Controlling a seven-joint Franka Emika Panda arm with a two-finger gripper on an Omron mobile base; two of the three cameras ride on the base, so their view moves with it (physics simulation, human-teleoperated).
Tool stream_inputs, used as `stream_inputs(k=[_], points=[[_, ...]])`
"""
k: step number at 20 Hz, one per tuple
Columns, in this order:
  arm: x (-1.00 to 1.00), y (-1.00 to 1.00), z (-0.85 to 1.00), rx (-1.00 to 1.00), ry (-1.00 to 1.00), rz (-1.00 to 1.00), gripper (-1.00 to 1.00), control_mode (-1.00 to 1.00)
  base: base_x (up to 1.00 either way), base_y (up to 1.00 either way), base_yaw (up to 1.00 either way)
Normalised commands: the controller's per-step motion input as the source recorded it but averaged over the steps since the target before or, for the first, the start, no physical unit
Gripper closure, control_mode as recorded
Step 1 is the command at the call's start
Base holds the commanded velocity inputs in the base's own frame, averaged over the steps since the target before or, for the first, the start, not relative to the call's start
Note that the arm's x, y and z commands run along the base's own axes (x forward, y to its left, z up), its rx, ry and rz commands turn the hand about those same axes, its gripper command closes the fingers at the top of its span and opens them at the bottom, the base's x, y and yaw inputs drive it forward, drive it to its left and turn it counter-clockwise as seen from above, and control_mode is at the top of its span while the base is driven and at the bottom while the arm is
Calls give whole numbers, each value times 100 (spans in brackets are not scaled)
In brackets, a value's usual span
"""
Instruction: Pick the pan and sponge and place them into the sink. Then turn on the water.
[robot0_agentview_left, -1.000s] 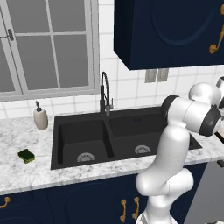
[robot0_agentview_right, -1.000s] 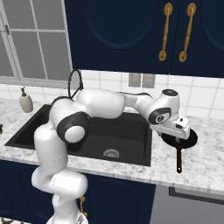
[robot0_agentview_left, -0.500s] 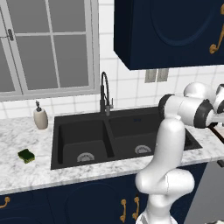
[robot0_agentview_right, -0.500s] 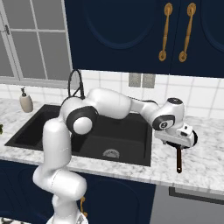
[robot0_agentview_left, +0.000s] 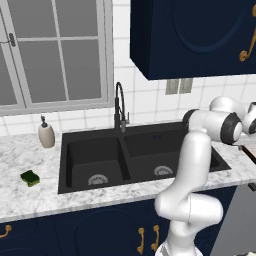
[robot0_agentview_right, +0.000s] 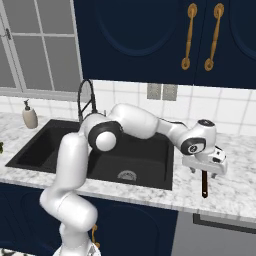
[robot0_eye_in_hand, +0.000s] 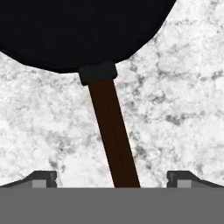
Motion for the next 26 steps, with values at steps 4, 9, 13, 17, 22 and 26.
stream_inputs(k=[4,9,13,17,22,26], points=[[13,-17,-32,1,2,4,-100,-100,0,0,0],[14,-3,-30,0,0,4,100,-100,0,0,0],[27,4,-41,0,1,1,100,-100,0,0,0],[16,0,-26,0,1,3,100,-100,0,0,0],[0,10,0,-3,0,6,100,-100,0,0,0],[-3,51,1,0,-1,31,100,-100,0,0,0]])
